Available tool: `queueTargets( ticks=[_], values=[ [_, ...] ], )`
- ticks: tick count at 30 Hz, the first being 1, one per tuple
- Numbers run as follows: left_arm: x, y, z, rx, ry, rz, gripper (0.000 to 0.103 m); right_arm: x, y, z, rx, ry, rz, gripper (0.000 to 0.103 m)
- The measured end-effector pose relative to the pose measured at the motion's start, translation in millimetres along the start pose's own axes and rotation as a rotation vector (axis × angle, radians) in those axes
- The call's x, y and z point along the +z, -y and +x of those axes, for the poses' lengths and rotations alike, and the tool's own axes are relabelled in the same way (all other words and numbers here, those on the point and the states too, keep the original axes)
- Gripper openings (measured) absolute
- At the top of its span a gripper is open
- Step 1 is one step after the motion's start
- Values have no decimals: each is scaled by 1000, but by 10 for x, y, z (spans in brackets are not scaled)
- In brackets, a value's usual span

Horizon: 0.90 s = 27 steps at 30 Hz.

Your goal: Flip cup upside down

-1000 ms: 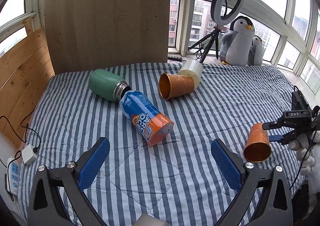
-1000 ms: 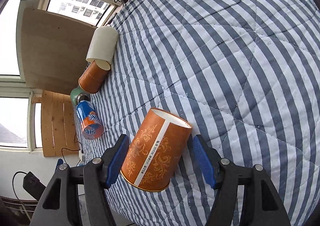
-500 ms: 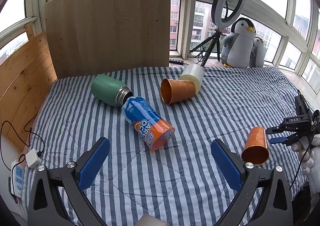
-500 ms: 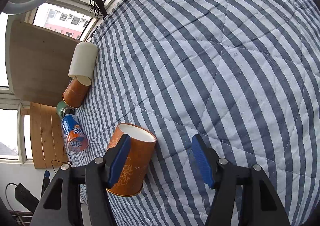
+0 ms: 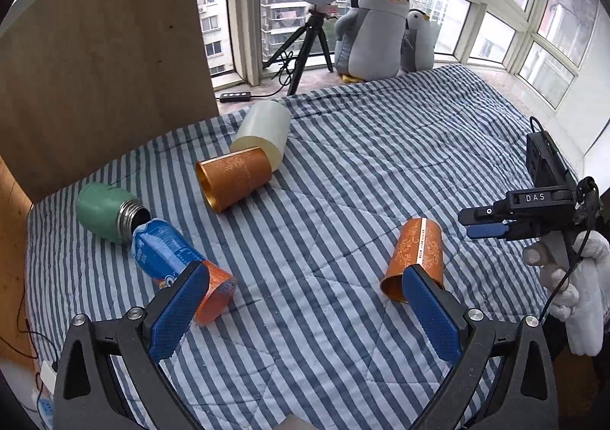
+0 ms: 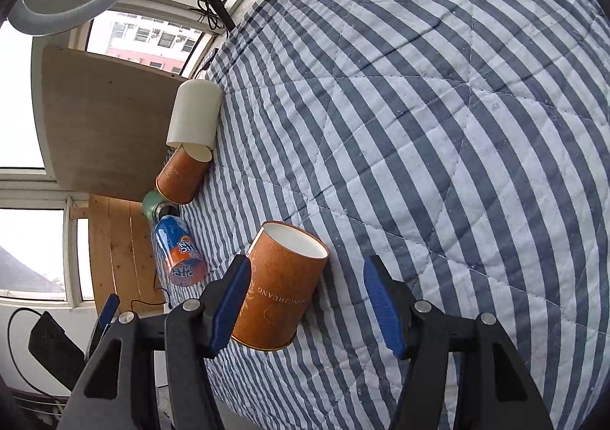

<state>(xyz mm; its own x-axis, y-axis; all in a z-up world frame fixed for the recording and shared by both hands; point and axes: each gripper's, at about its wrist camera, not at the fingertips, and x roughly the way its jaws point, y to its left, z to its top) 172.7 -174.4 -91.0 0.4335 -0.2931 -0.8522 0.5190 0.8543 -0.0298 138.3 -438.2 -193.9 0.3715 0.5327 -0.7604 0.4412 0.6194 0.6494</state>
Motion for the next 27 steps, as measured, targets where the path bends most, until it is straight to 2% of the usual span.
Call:
queueTargets(
  ticks=[3,5,6,12,14,18,22,27],
  values=[
    [345,426,363,-24,-134,147,102,-97,24,-192,-16,47,-23,58],
    [489,673,645,-83,-250,207,102,-165,33,-303,-45,76,-51,58],
    [533,796,811,-111,-314,221,102,-198,29,-349,-67,90,-69,58],
    [639,1166,1517,-98,-520,254,102,-422,75,-554,-177,174,-157,59],
    [625,1257,1658,-71,-551,272,102,-474,112,-592,-195,191,-166,59],
    [599,1452,1815,-75,-596,293,99,-558,234,-706,-193,220,-157,59],
    [563,1597,1996,-87,-640,289,88,-614,312,-789,-202,247,-147,59],
    [350,1597,2069,-99,-663,247,72,-661,351,-843,-207,265,-145,59]
  ],
)
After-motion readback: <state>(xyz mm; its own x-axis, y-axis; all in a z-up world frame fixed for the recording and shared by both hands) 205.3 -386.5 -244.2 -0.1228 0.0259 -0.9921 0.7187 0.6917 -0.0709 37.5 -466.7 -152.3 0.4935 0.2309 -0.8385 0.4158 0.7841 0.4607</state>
